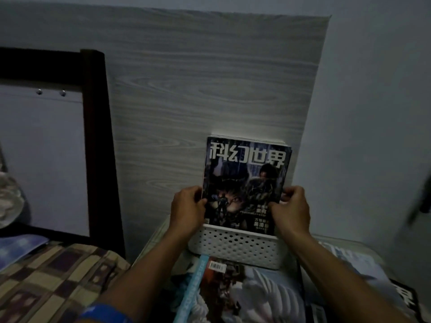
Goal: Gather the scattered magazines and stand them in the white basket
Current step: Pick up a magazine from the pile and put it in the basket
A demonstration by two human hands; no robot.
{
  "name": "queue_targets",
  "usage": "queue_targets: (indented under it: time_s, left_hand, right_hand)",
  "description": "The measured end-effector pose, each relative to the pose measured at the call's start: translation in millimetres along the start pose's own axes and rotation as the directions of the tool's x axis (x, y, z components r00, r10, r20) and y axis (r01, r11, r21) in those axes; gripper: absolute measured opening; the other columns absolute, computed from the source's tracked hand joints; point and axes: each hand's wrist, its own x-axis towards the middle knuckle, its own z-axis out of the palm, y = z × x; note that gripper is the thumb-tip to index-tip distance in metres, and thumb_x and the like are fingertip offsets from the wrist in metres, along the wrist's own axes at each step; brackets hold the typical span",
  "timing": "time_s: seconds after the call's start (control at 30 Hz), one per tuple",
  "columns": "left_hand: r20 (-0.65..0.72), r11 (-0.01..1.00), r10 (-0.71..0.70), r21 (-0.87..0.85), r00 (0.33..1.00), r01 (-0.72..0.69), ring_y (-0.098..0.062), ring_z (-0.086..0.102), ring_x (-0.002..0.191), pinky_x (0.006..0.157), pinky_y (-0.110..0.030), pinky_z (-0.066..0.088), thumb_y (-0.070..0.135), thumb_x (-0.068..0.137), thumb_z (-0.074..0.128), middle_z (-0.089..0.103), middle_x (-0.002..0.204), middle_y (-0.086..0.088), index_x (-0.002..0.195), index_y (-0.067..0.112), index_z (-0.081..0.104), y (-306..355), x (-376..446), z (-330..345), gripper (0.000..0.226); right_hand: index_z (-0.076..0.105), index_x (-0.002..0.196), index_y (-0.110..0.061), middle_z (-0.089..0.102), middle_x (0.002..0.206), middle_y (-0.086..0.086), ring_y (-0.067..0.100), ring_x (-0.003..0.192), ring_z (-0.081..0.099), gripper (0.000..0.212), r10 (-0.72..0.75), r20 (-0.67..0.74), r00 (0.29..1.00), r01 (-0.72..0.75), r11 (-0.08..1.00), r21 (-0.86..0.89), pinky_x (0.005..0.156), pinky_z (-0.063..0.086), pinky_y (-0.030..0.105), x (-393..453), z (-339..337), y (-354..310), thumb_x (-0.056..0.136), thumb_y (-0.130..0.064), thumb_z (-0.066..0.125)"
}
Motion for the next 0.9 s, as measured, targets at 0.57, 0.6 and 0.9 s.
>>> queue_targets:
  time_s: [0.57,0.6,0.9]
  left_hand:
    - [0.506,0.985,-0.059,0.17,0.861,-0.032,-0.027,0.045,0.131,0.108,-0.046,0.041,0.011,0.074,0.062,0.047,0.145,-0.008,0.151,0.033,0.016,-20,37,6,0.092]
    - [0.498,0.985,-0.057,0.167,0.866,-0.032,-0.028,0.045,0.13,0.107,-0.046,0.042,0.012,0.073,0.062,0.047,0.145,-0.008,0.151,0.033,0.017,-22,38,6,0.092]
    - [-0.011,0.982,-0.171,0.074,0.985,0.171,-0.028,0.055,0.12,0.1,-0.046,0.048,0.014,0.084,0.065,0.056,0.135,-0.007,0.139,0.019,0.046,-9,9,4,0.058]
  right_hand:
    - [0.047,0.127,-0.033,0.065,0.121,0.003,0.026,0.102,0.062,0.075,0.042,0.358,0.933,0.016,0.987,-0.159,0.093,0.052,0.043,13,2,7,0.059,-0.053,0.071]
    - [0.043,0.129,-0.033,0.064,0.123,0.004,0.028,0.104,0.061,0.077,0.035,0.356,0.934,0.032,0.983,-0.182,0.095,0.051,0.044,15,3,7,0.061,-0.055,0.072]
    - [0.032,0.132,-0.024,0.065,0.119,0.013,0.036,0.109,0.058,0.08,0.027,0.207,0.978,0.066,0.901,-0.429,0.093,0.044,0.046,5,2,8,0.07,-0.05,0.074]
